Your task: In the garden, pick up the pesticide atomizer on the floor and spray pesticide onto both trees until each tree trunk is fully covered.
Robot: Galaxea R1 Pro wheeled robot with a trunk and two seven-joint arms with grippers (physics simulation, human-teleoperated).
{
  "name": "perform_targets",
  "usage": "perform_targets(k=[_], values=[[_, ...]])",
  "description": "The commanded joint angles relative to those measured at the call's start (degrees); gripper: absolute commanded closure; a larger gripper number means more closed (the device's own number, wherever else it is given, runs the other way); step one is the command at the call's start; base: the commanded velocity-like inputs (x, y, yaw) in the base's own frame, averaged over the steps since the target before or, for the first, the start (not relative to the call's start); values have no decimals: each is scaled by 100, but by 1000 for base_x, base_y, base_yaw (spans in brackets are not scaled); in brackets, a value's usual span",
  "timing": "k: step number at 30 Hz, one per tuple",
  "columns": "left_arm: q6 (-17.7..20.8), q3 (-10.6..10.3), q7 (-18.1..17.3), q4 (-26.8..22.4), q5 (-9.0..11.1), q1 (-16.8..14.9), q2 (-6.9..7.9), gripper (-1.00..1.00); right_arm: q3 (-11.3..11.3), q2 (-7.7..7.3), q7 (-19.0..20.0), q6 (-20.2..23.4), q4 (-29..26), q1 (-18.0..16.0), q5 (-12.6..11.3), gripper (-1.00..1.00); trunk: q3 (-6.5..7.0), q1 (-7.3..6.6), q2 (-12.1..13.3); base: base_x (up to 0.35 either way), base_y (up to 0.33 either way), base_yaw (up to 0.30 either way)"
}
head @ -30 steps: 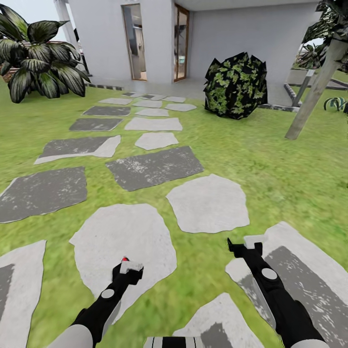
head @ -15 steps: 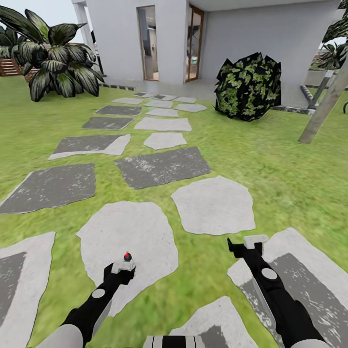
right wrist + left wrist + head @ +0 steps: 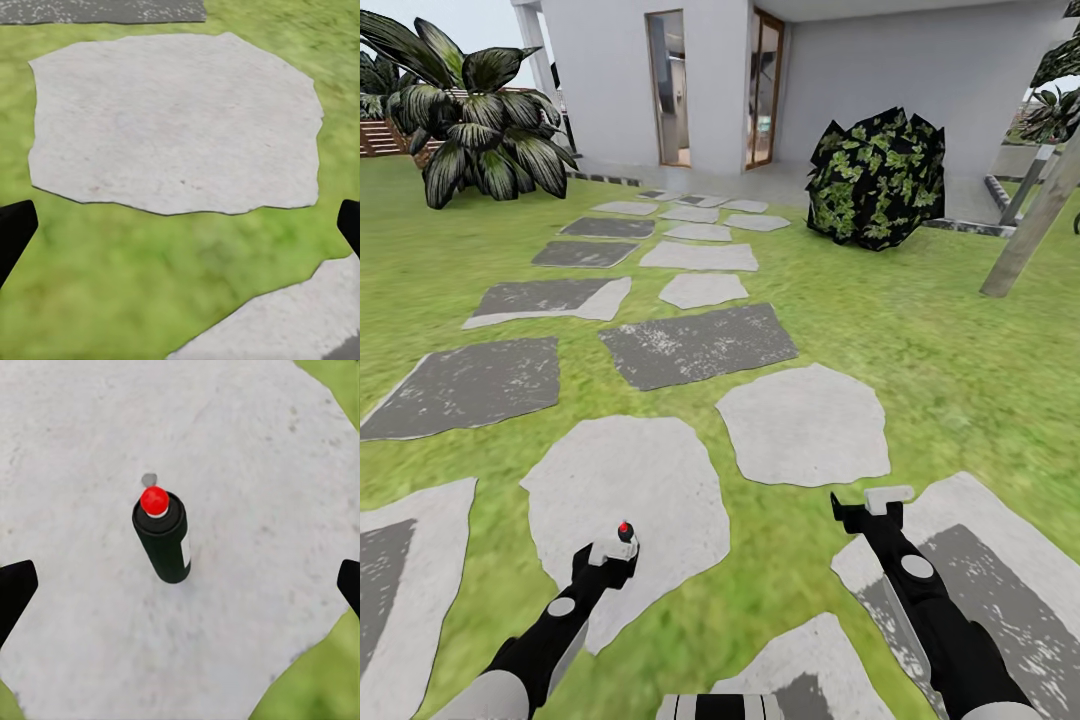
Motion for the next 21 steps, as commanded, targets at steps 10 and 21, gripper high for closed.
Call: perform_targets(k=[10,21], values=[[-2,14,-5,-3,9,-61,5,-100,-8,-8,0,-4,0,0,-1,-100,-124,13,-7,0,0,3],[5,38,-5,-226,39,-119,11,-100,-6,-9,1,-9,8,0,0,-100,-455,41,-21,0,0,59]])
